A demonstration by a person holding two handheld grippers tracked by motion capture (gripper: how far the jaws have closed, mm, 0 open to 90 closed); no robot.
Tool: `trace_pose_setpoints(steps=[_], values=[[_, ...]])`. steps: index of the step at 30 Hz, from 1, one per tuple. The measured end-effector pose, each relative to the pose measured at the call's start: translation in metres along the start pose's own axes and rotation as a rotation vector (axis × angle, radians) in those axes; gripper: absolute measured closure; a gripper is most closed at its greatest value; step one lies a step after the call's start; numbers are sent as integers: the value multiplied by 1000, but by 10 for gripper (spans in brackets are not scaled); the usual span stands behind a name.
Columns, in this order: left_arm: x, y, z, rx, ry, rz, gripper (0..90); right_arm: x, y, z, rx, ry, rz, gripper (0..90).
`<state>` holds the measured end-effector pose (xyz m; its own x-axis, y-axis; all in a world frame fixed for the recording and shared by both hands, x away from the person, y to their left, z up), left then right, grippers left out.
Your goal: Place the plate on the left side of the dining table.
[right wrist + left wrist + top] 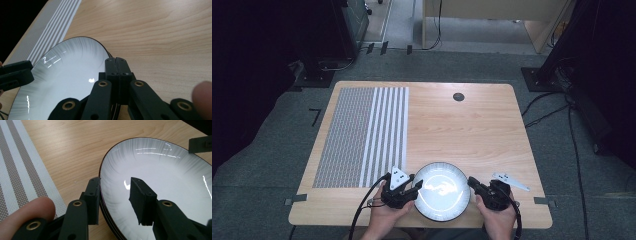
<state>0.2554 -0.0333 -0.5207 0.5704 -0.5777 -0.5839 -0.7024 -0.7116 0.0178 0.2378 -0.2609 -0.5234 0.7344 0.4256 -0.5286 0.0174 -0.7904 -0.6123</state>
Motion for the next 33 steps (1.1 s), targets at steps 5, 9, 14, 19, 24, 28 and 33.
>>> trace_pose_setpoints(steps=[5, 9, 14, 19, 24, 28, 33], values=[[1, 1, 0, 0, -2, 0, 602, -13, -4, -11, 3, 49, -19, 900], [1, 1, 1, 2, -5, -2, 597, -10, 3, -7, -24, 28, 12, 900], [1, 2, 1, 6, -8, -6, 594, -2, 2, 1, -36, -21, 15, 862], [1, 2, 2, 14, -13, -7, 578, 0, -1, 5, -59, -30, 35, 861], [1, 2, 2, 9, -16, -5, 578, 0, -3, 5, -83, -40, 44, 852], [2, 3, 3, 17, -21, -11, 574, 2, -1, 7, -61, -60, 29, 833], [5, 4, 6, 24, -29, -19, 569, 5, -2, 9, -57, -39, -10, 766]])
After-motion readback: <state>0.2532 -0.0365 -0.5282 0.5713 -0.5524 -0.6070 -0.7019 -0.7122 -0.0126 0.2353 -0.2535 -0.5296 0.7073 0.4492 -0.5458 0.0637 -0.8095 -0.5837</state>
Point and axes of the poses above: each handheld gripper's, and its own axes: x roughly forward along the jaws, z roughly out of its underside, y roughly to its right, the point moved 7 cm from there along x, roughly forward along the jaws, and after that the axes turned 10 degrees about x, right-handed, at the moved point
